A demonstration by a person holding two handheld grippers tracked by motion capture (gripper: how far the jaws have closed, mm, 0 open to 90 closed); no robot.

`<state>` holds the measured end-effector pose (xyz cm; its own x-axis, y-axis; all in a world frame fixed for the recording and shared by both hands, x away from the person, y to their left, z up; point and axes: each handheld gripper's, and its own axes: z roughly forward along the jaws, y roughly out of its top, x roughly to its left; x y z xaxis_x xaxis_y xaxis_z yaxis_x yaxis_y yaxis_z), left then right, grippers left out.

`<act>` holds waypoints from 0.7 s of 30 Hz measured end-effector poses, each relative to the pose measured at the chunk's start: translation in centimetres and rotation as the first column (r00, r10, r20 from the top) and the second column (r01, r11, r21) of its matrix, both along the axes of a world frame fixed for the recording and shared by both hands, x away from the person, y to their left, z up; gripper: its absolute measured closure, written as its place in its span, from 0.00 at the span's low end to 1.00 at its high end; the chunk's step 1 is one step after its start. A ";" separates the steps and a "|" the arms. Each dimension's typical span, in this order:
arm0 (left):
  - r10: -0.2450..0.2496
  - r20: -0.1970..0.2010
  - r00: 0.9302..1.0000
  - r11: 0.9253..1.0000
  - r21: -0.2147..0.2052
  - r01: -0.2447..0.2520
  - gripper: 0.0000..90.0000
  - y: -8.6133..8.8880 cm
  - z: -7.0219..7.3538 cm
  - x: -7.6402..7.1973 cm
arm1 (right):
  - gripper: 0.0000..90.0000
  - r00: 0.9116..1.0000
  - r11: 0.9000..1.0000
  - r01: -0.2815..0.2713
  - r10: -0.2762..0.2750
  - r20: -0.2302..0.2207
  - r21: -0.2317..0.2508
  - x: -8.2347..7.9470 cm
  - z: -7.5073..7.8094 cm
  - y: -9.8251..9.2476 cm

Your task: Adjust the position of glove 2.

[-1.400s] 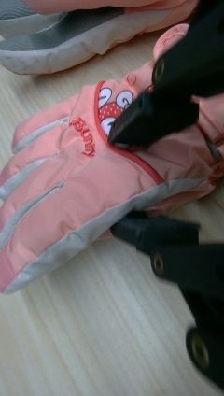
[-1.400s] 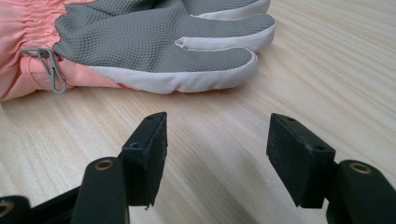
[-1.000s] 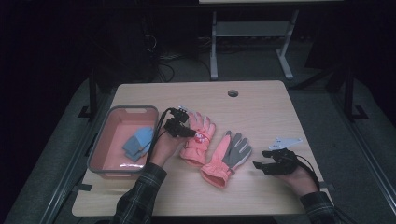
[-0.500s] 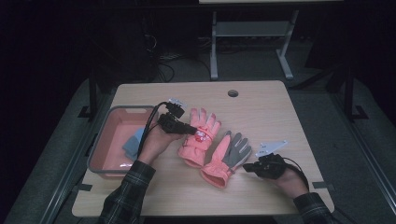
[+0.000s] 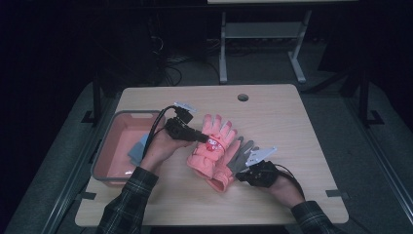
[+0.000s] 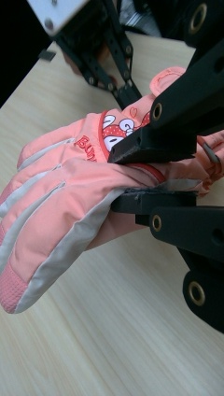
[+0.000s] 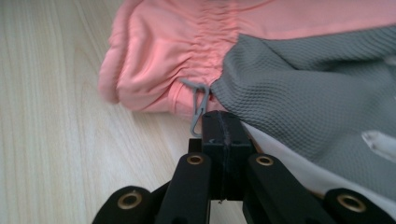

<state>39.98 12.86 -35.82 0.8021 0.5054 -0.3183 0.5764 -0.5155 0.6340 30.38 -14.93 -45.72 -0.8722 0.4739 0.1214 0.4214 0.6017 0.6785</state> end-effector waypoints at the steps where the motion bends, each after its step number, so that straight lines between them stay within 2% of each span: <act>1: -0.020 -0.002 1.000 1.000 -0.003 0.020 0.85 -0.2 0.1 0.0 | 1.00 1.000 1.000 -0.002 0.002 -0.003 0.001 0.0 0.0 0.2; 3: -0.055 -0.006 0.998 0.998 -0.005 0.055 0.85 -0.6 0.4 0.1 | 1.00 1.000 1.000 -0.003 0.003 -0.001 0.001 0.1 0.0 0.4; 4: -0.081 0.001 0.997 0.997 0.007 0.081 0.85 -0.8 0.6 0.2 | 1.00 1.000 1.000 -0.007 0.008 0.011 -0.006 0.1 0.1 0.3; 6: -0.107 0.008 0.994 0.994 0.018 0.107 0.85 -1.4 0.8 0.3 | 1.00 1.000 1.000 0.006 -0.006 0.014 0.011 0.0 0.3 -0.2; 9: -0.147 0.005 0.989 0.989 0.020 0.147 0.85 -2.1 1.0 0.5 | 0.99 0.998 0.997 0.065 -0.065 0.020 0.034 0.3 0.8 -2.2; 13: -0.216 0.000 0.976 0.976 -0.002 0.216 0.85 -3.4 1.0 0.9 | 0.98 0.989 0.988 0.144 -0.146 0.029 0.056 0.5 1.2 -4.7; 15: -0.241 0.000 0.971 0.971 -0.001 0.241 0.85 -4.0 0.8 1.1 | 0.97 0.984 0.983 0.173 -0.175 0.033 0.062 0.5 1.3 -5.6; 16: -0.264 -0.001 0.965 0.965 0.007 0.264 0.85 -4.5 0.7 1.3 | 0.97 0.982 0.981 0.183 -0.186 0.035 0.065 0.5 1.3 -6.0; 17: -0.270 -0.002 0.963 0.963 0.006 0.270 0.85 -4.7 0.6 1.3 | 0.97 0.979 0.978 0.199 -0.202 0.036 0.068 0.5 1.3 -6.4; 19: -0.296 -0.002 0.955 0.955 0.017 0.296 0.85 -5.3 0.3 1.5 | 0.96 0.976 0.975 0.210 -0.213 0.048 0.072 0.6 1.4 -6.8; 21: -0.299 -0.007 0.954 0.954 0.013 0.299 0.85 -5.8 -0.1 1.5 | 0.96 0.974 0.973 0.219 -0.223 0.049 0.074 0.5 1.4 -7.0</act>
<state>41.48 7.07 -35.89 0.9154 0.2472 -0.3176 0.3980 -0.6733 0.6232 30.90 -21.93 -44.35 -0.7532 0.6480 0.1133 0.4987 0.4502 0.7407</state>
